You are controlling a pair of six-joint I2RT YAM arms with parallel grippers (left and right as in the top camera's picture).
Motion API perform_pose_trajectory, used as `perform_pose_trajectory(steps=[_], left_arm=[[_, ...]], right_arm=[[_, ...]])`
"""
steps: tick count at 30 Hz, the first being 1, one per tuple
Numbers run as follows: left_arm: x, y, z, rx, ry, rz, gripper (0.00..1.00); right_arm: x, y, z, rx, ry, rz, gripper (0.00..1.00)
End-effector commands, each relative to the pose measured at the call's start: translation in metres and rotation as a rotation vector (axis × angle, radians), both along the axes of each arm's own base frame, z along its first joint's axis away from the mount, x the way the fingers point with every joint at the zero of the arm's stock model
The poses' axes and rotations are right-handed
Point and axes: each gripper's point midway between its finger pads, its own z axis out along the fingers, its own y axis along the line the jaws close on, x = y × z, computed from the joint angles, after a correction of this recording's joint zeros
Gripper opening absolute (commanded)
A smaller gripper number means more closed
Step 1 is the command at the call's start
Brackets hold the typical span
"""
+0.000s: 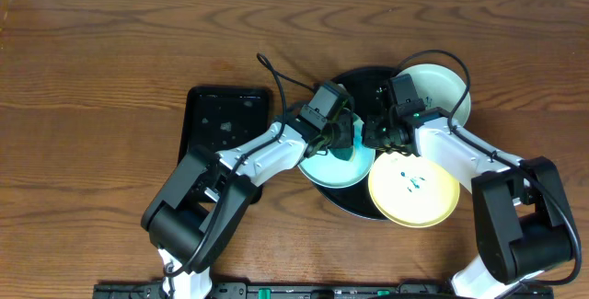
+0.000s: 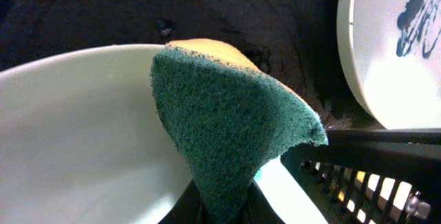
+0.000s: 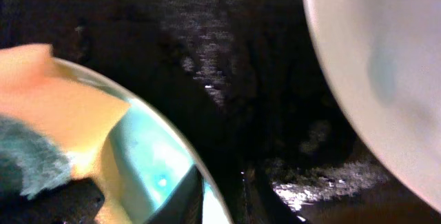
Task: Clean dirty plates on tray and stack at the side
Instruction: 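Scrub the tilted plate with the sponge held in the left gripper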
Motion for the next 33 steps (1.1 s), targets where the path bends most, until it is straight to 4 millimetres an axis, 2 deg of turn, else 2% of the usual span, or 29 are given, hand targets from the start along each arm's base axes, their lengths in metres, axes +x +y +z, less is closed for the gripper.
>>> perform_pose_trajectory(steps=[1,6,9,12,15,16,18,19,21,24,28,33], left_arm=[[-0.004,0.024,-0.009,0.065,0.035,0.008,0.07],[0.01,0.039,0.03,0.032,-0.036,0.031,0.08],[0.012,0.052,0.05,0.025,-0.052,0.055,0.08],[0.007,0.069,0.059,0.052,-0.038,0.058,0.08],[-0.001,0.088,0.056,0.09,0.016,0.079,0.08],[-0.005,0.095,0.054,0.107,0.033,0.078,0.08],[-0.01,0.108,0.051,0.138,0.063,0.074,0.08],[-0.012,0.115,0.051,0.151,0.074,0.074,0.08],[-0.013,0.128,0.051,0.17,0.09,0.078,0.08],[-0.01,0.147,0.054,0.174,0.1,0.122,0.08],[0.0,0.174,0.067,0.17,0.072,0.176,0.08],[0.006,0.206,0.076,0.182,0.05,0.219,0.08]], right_arm=[[-0.002,-0.002,-0.006,-0.025,0.007,-0.01,0.01],[-0.004,-0.003,-0.007,-0.028,0.015,-0.009,0.01],[-0.006,-0.004,-0.008,-0.032,0.026,-0.009,0.01],[-0.008,-0.004,-0.008,-0.035,0.032,-0.009,0.01],[-0.007,-0.005,-0.008,-0.038,0.03,-0.011,0.01],[-0.007,-0.005,-0.008,-0.037,0.029,-0.011,0.07],[-0.006,-0.004,-0.007,-0.034,0.023,-0.011,0.31],[-0.004,-0.003,-0.007,-0.032,0.016,-0.01,0.32],[-0.001,-0.003,-0.006,-0.028,0.004,-0.009,0.29],[-0.001,-0.002,-0.006,-0.03,0.0,0.0,0.15],[-0.003,-0.003,-0.006,-0.033,0.008,0.0,0.02],[-0.003,-0.003,-0.006,-0.04,0.001,0.024,0.01]])
